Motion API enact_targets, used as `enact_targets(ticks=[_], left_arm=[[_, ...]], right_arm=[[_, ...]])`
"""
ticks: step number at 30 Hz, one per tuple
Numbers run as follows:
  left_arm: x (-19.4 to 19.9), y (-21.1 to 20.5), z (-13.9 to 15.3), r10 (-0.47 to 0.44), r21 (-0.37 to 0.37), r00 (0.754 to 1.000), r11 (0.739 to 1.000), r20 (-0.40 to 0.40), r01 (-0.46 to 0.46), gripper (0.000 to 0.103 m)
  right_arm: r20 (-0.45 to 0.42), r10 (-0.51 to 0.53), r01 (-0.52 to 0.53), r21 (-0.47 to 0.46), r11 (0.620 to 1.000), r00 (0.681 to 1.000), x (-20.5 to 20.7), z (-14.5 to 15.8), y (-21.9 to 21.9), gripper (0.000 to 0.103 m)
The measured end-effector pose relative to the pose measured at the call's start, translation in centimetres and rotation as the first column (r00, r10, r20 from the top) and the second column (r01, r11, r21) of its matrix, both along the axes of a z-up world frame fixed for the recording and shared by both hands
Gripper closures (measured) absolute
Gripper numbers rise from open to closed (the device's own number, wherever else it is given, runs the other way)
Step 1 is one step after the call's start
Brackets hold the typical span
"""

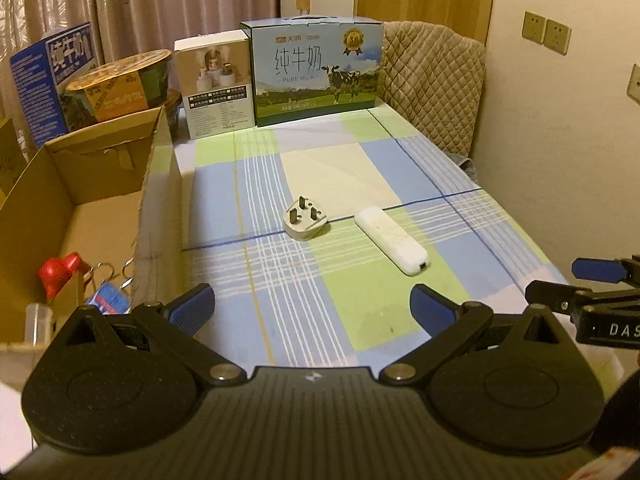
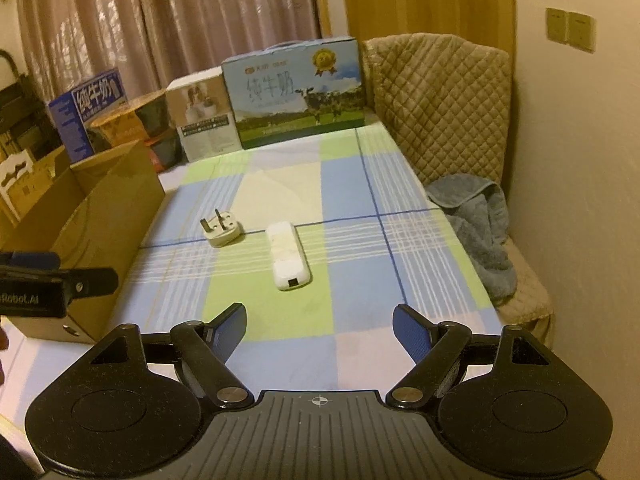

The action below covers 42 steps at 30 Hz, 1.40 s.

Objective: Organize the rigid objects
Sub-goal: 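Grasp the white remote with the right tool while the left tool approaches the white plug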

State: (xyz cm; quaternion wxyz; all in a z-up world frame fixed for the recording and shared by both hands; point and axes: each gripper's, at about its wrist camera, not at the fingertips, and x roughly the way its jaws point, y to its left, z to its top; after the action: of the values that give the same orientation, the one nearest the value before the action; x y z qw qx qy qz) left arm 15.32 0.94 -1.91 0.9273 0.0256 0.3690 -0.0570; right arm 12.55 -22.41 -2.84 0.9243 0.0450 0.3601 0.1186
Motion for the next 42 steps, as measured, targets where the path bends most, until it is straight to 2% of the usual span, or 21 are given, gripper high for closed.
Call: enact_targets(ticks=[3,5,8,14,19,23,27,29,36,38,42], left_arm=[[1.8,-0.2,-0.6,-0.014,0.019,1.000,1.000,0.000,0.014,0.001],[3.0,-0.4,-1.1,-0.024,0.042,1.000,0.999,-0.007,0.025,0.001],[4.8,-0.8,-2.0,-0.044,0.086,0.999,0.995,-0.008,0.045,0.001],[7.8,-1.3,-4.0,-0.059,0.160,0.998,0.985,-0.028,0.063,0.001],[9.1,-1.2,-5.1,-0.062,0.182,0.997,0.981,-0.037,0.068,0.001],[9.9,-1.3,-5.6,-0.040,0.196,0.998,0.979,-0.046,0.048,0.001],[9.9,-2.6,-5.8,-0.066,0.251,0.997,0.965,-0.043,0.075,0.001],[10.0,-3.2,-5.7,-0.073,0.238,0.996,0.968,-0.046,0.082,0.001],[10.9,-4.6,-6.6,-0.079,0.194,0.995,0.977,-0.052,0.088,0.001],[11.7,-4.5,-7.1,-0.070,0.147,0.997,0.986,-0.043,0.076,0.002],[13.6,-4.0,-8.3,-0.046,0.082,0.999,0.995,-0.023,0.048,0.012]], right_arm=[[0.004,0.037,-0.037,-0.012,0.999,0.999,1.8,-1.2,0.6,0.026],[-0.005,0.065,-0.066,-0.019,0.998,0.998,3.1,-2.0,1.1,0.034],[-0.006,0.106,-0.107,-0.035,0.994,0.994,5.4,-3.5,2.1,0.040],[-0.009,0.180,-0.181,-0.057,0.982,0.984,9.6,-6.3,3.7,0.045],[-0.012,0.229,-0.229,-0.078,0.970,0.973,12.1,-8.0,5.2,0.047],[-0.030,0.249,-0.251,-0.112,0.962,0.968,13.8,-9.4,6.5,0.054],[-0.037,0.242,-0.245,-0.121,0.962,0.969,15.0,-10.3,6.5,0.059],[-0.042,0.240,-0.243,-0.110,0.964,0.970,15.2,-10.3,6.2,0.065],[-0.062,0.154,-0.161,-0.120,0.980,0.986,15.1,-9.4,3.4,0.066],[-0.066,0.131,-0.138,-0.111,0.984,0.989,15.0,-9.2,2.6,0.066],[-0.072,0.097,-0.103,-0.083,0.991,0.993,14.9,-9.2,1.6,0.066]])
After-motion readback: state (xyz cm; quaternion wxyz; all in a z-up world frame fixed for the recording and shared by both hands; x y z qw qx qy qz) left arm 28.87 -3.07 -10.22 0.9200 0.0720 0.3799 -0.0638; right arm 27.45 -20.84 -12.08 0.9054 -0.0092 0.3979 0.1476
